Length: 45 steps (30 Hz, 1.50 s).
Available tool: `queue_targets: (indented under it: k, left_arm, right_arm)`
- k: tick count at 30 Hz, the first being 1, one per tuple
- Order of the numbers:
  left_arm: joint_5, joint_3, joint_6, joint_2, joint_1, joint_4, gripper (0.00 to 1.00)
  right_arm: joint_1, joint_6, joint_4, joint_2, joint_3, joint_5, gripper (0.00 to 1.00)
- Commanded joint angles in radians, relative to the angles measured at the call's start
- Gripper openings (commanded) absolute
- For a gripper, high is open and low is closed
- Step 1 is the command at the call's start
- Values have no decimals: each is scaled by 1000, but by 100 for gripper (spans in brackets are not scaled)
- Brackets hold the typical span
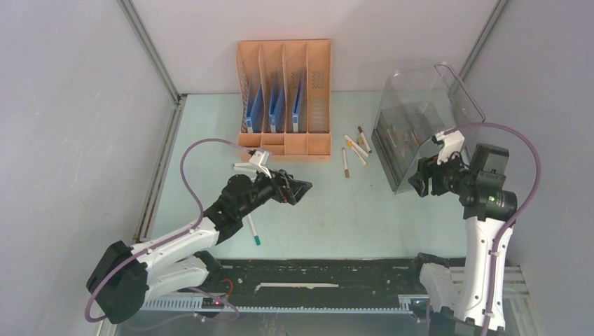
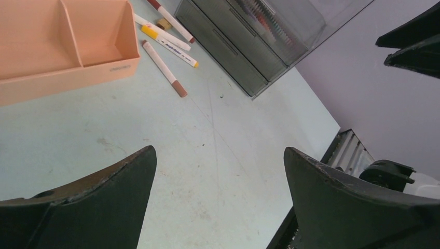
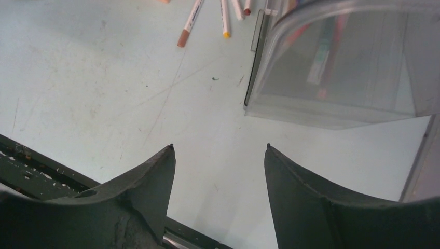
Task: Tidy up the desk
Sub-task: Close the storage box at the center of the board, then move the stationery to the center of the board.
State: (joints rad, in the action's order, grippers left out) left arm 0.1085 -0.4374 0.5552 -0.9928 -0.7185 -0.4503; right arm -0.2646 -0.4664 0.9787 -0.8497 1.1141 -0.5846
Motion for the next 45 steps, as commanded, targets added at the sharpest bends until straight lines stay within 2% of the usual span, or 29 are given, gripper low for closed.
queue_targets:
  k: [1, 2, 3, 5, 7, 9, 11, 13, 16, 20, 25, 27, 29, 33, 39, 42, 45]
  left_arm:
    - [64, -28, 65, -74, 3, -87, 100]
    - [77, -44, 73, -101, -2, -93, 100]
    - [88, -59, 81, -124, -8, -102, 100]
    - [99, -85, 88, -182, -28, -124, 100]
    - [101, -111, 89, -228, -51, -138, 99]
    - [104, -129, 94, -267, -73, -154, 99]
    - [113, -138, 107, -298, -80, -173, 99]
    - [120, -139, 115, -315, -82, -188, 99]
    - [119, -138, 112, -322, -82, -191, 99]
    - [110, -133, 94, -312, -82, -187, 99]
    - [99, -119, 59, -296, -82, -186, 99]
    - [99, -115, 46, -289, -81, -186, 99]
    - [100, -121, 43, -289, -82, -186, 99]
    - [119, -159, 88, -313, -83, -218, 99]
    - [123, -278, 296, -497, -126, -376, 99]
    - [100, -405, 386, -639, -159, -431, 97]
    - [59, -526, 458, -779, -179, -438, 88]
  right_arm:
    - [-7, 18, -55, -4, -71, -4, 69]
    - [-7, 38, -77, -12, -88, -3, 66]
    - [-7, 60, -106, -20, -102, -5, 58]
    - [-7, 114, -173, -30, -138, -2, 36]
    - [-7, 164, -258, -36, -170, 3, 19]
    - [-7, 202, -328, -43, -201, 24, 8]
    - [-12, 239, -384, -59, -215, 55, 2]
    - [-23, 266, -426, -74, -216, 62, 1]
    - [-37, 271, -457, -88, -210, -20, 1]
    - [-35, 122, -324, -91, -172, -252, 11]
    - [-33, -56, -204, -37, -169, -317, 18]
    - [-8, -67, -216, -27, -172, -290, 19]
    - [35, -23, -269, -34, -179, -197, 18]
    - [100, 93, -389, -62, -194, -11, 11]
    - [110, 133, -403, -56, -194, -4, 12]
    - [109, 62, -345, -26, -194, -107, 16]
    - [108, -7, -287, 23, -188, -202, 22]
